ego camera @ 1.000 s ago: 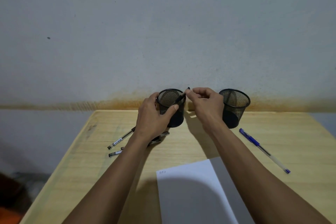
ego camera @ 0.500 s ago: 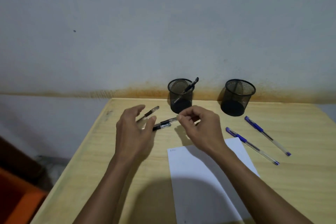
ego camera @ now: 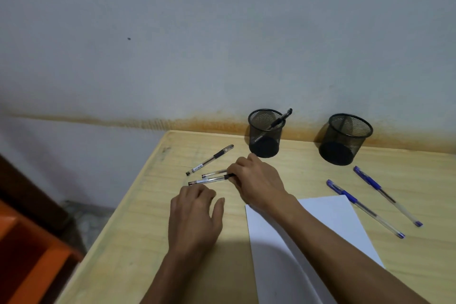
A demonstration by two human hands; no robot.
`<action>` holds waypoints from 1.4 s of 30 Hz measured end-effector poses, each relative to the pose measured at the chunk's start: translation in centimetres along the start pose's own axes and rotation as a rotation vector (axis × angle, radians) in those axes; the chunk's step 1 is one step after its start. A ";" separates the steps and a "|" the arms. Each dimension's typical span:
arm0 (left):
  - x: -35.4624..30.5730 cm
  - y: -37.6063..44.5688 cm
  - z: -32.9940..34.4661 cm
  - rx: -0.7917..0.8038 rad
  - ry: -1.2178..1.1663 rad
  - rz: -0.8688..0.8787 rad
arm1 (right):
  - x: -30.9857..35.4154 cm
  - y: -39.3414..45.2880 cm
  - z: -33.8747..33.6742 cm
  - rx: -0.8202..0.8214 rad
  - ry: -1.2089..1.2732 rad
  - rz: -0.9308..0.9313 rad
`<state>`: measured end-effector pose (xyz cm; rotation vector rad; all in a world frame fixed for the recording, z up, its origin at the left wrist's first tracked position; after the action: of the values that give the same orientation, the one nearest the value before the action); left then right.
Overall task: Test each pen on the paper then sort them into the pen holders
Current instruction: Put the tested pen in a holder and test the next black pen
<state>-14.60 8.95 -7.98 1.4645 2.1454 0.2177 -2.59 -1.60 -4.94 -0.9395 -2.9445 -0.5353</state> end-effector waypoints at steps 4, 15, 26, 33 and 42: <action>-0.1 -0.1 0.1 -0.009 0.015 0.006 | -0.1 0.3 0.3 0.030 -0.078 -0.053; -1.7 0.0 -1.0 -0.004 -0.319 -0.025 | 0.4 -2.0 -3.1 -0.036 0.718 0.350; -6.4 0.4 -4.7 -0.107 -0.247 0.212 | -0.1 -6.4 -7.0 -0.238 1.221 0.649; -9.2 0.5 -5.2 -0.110 -0.272 0.349 | -1.5 -8.7 -9.2 -0.337 1.253 0.636; -3.9 0.1 -7.3 0.074 -0.420 -0.076 | -10.4 -13.3 -16.1 -0.735 1.426 0.691</action>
<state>-17.17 6.66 -0.47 1.3252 1.8748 -0.1849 -3.11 -22.76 4.91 -0.8800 -1.0808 -1.4210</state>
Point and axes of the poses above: each hand's wrist, its own y-axis towards the middle knuckle, its own z-axis out of the palm, x = y × z, the point moved 4 cm from there along y, towards the middle knuckle
